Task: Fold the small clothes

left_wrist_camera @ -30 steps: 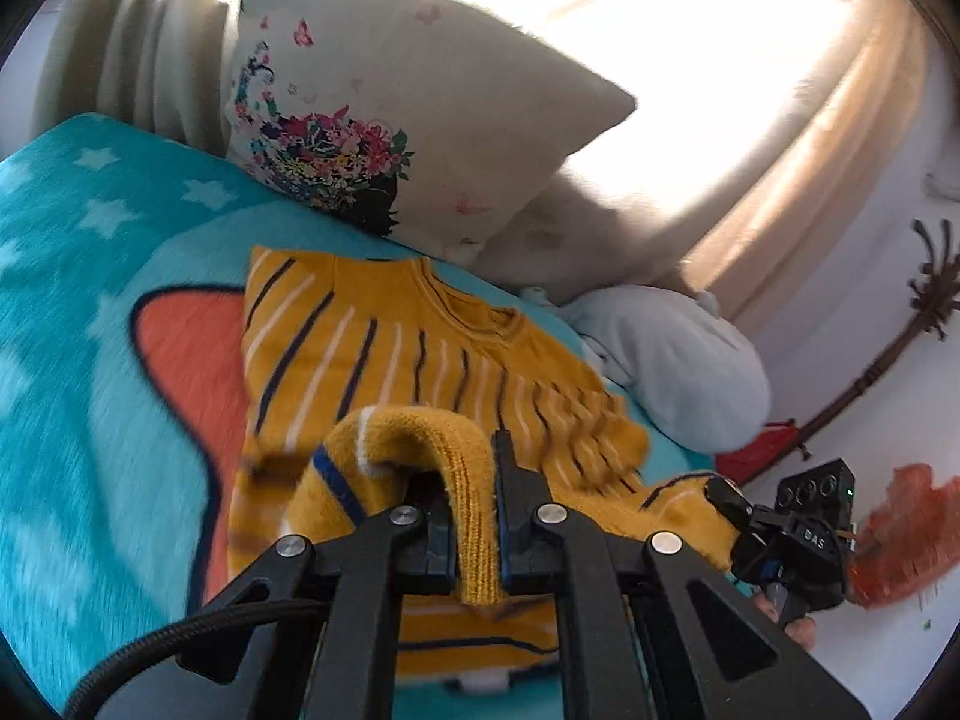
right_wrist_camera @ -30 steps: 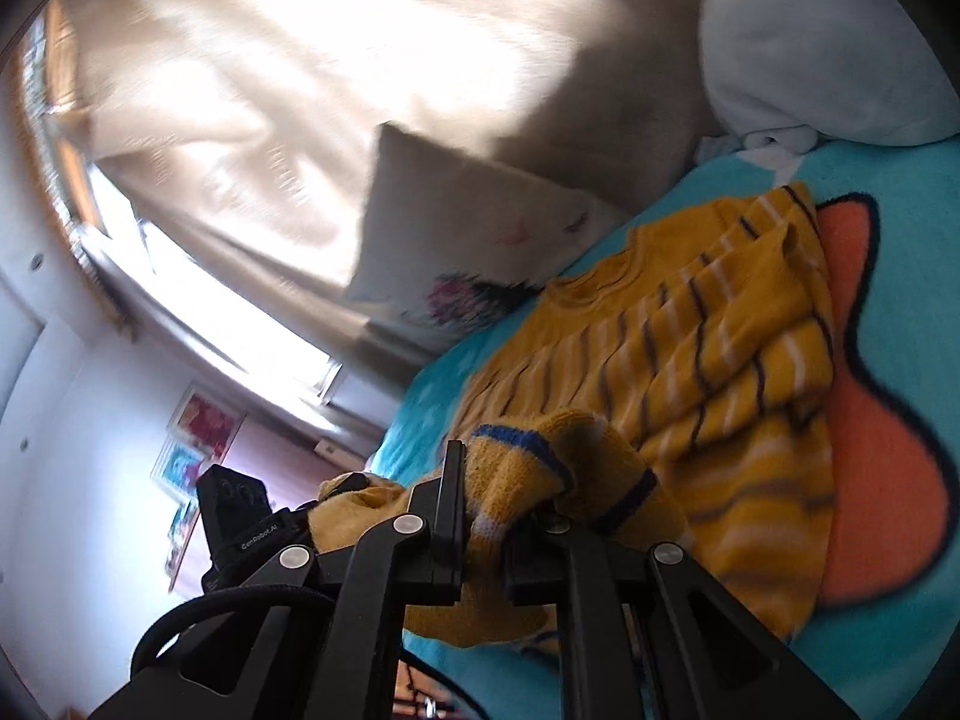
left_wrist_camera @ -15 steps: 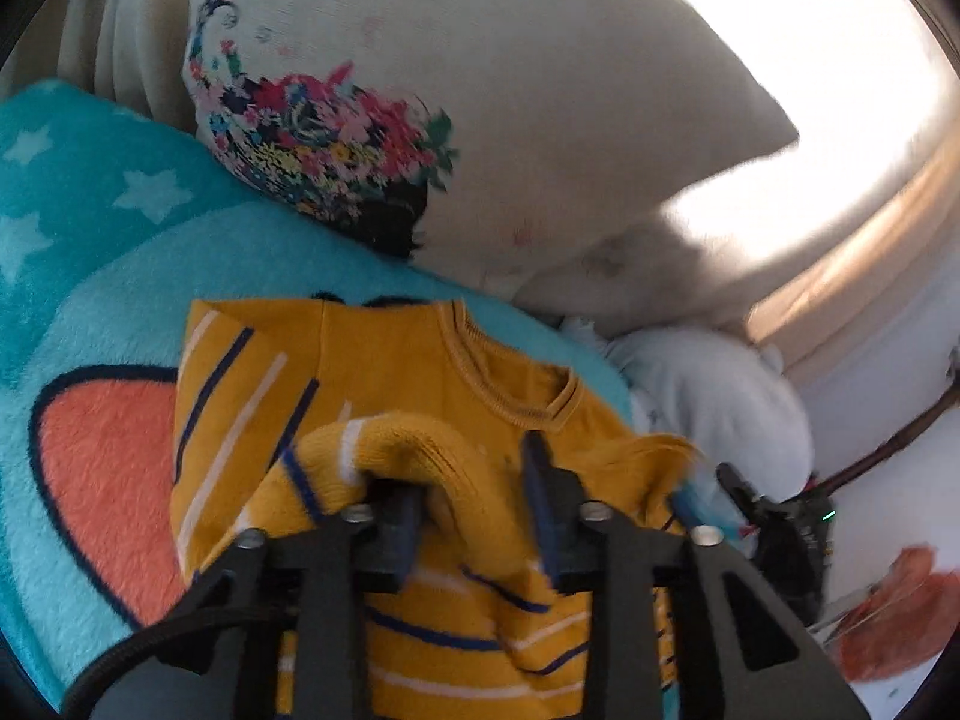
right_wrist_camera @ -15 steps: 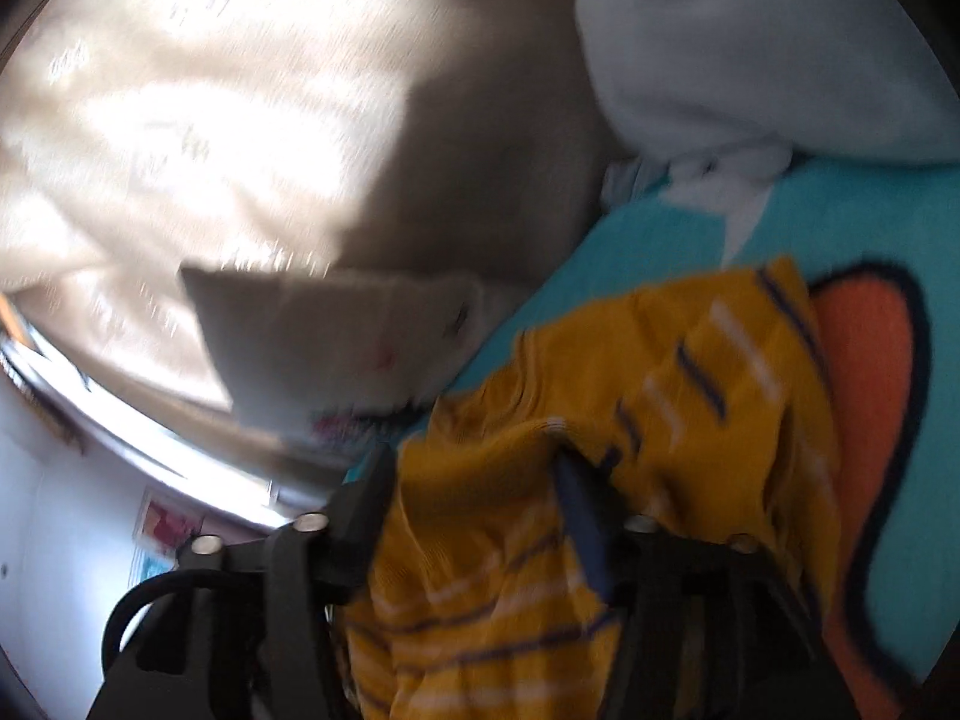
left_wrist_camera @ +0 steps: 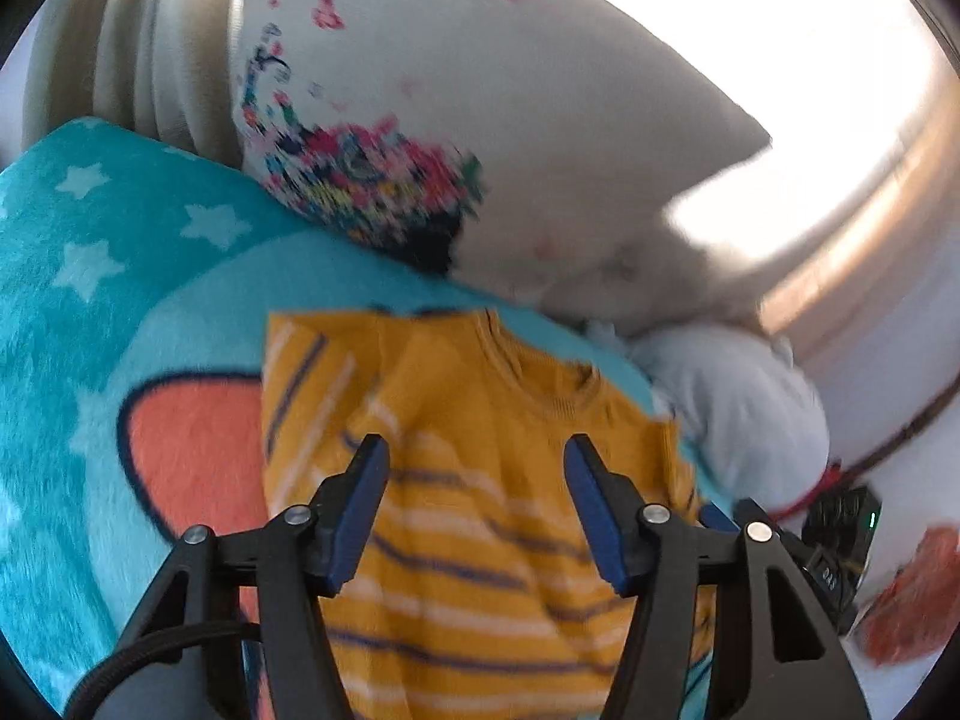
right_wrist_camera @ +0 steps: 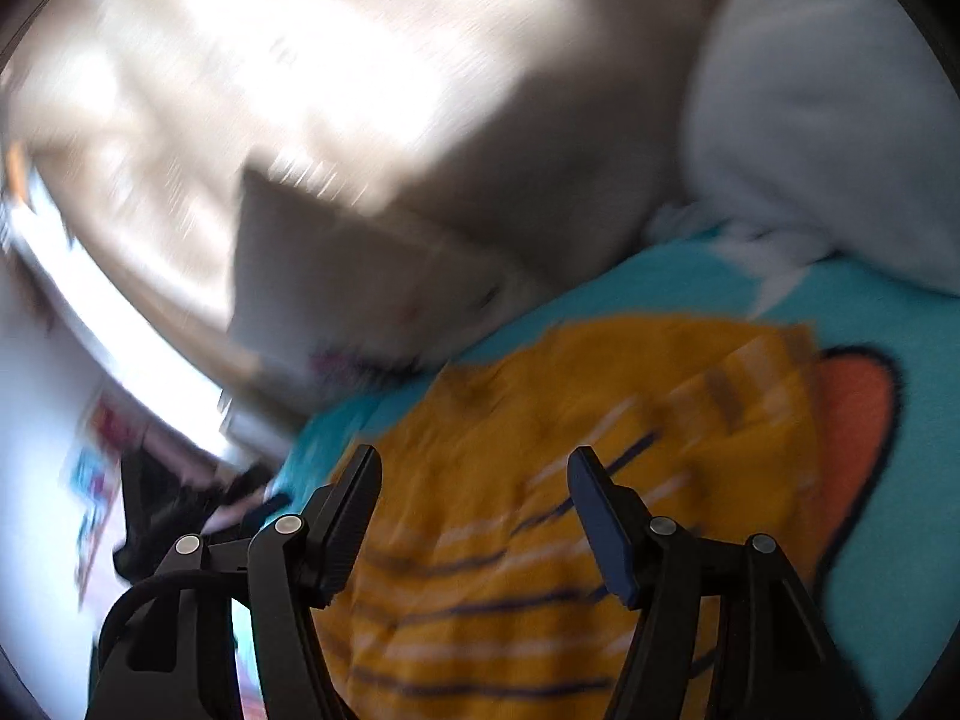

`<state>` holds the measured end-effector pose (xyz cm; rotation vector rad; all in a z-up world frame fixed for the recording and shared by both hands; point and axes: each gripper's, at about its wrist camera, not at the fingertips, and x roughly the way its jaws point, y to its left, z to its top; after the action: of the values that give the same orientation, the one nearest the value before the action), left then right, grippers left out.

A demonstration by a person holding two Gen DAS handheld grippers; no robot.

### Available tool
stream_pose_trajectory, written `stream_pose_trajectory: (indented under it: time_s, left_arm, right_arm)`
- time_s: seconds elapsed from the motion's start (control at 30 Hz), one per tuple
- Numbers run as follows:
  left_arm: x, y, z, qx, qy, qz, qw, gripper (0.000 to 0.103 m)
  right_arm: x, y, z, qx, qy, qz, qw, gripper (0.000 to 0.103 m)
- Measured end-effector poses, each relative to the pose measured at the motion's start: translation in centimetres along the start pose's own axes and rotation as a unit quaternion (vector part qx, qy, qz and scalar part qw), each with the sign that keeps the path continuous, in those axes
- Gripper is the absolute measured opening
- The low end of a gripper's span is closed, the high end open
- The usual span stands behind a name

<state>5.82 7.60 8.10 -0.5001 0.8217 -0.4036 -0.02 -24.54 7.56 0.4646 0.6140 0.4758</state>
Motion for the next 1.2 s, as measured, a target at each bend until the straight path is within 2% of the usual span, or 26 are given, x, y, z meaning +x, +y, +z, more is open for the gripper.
stream_pose_trajectory:
  time_s: [0.07,0.1,0.17,0.27,0.37,0.4,0.47,0.57,0.67,0.8,0.97,1.0,1.03,1.07,1.2]
  left_arm:
    - [0.6,-0.3,-1.6,0.017,0.010,0.012,0.9997,0.060]
    - [1.0,-0.1,-2.3,0.023,0.014,0.031,0.9991,0.060]
    - [1.9,0.9,-3.0,0.016,0.022,0.055,0.9981,0.060]
    - [2.6,3.6,-3.0,-0.035,0.026,0.052,0.9977,0.060]
    - [1.8,4.8,-2.5,-0.066,0.018,0.031,0.9972,0.060]
    - [1.2,4.9,-2.4,-0.072,0.015,0.020,0.9971,0.060]
    - [-0.2,4.7,-2.5,-0.070,0.008,0.008,0.9975,0.060]
    - [-2.4,4.5,-3.3,-0.045,-0.003,0.024,0.9987,0.065]
    - [-3.9,4.9,-5.0,-0.025,0.003,0.033,0.9991,0.066]
    - [-4.1,5.5,-7.6,-0.011,0.028,0.009,0.9995,0.066]
    - [-2.2,4.9,-9.9,0.003,0.058,0.007,0.9983,0.065]
    - [-2.1,4.9,-10.0,0.003,0.058,0.003,0.9983,0.061]
    - [-2.2,4.9,-10.1,0.004,0.061,0.001,0.9981,0.039]
    - [-2.1,4.9,-10.0,0.007,0.069,-0.001,0.9976,0.010]
    - [-2.7,4.6,-9.2,0.036,0.072,0.039,0.9960,0.007]
  right_arm:
    - [1.6,0.6,-1.0,-0.020,0.034,-0.007,0.999,0.069]
    - [2.4,0.5,-1.4,-0.031,0.046,-0.024,0.998,0.069]
    - [3.1,-0.3,-1.4,-0.038,0.048,-0.058,0.996,0.069]
    - [2.2,-2.4,0.4,-0.026,0.004,-0.119,0.993,0.068]
    - [0.3,-3.6,2.0,-0.039,-0.043,-0.226,0.972,0.068]
    - [-0.3,-3.6,2.1,-0.041,-0.048,-0.235,0.970,0.068]
    - [-2.4,-3.4,1.8,-0.045,-0.062,-0.241,0.967,0.069]
    - [-5.6,-2.6,0.2,-0.050,-0.063,-0.203,0.976,0.069]
    - [-8.0,-2.1,-2.3,-0.066,-0.054,-0.187,0.979,0.070]
    - [-9.8,-1.9,-5.8,-0.082,-0.041,-0.174,0.981,0.070]
    - [-10.9,-2.8,-8.0,-0.068,-0.053,-0.172,0.981,0.071]
    - [-11.1,-3.1,-8.3,-0.060,-0.052,-0.173,0.982,0.072]
    - [-10.9,-3.3,-8.4,-0.055,-0.052,-0.174,0.982,0.072]
    - [-10.8,-3.4,-8.6,-0.052,-0.052,-0.174,0.982,0.072]
    - [-10.0,-3.7,-9.1,-0.046,-0.044,-0.161,0.985,0.072]
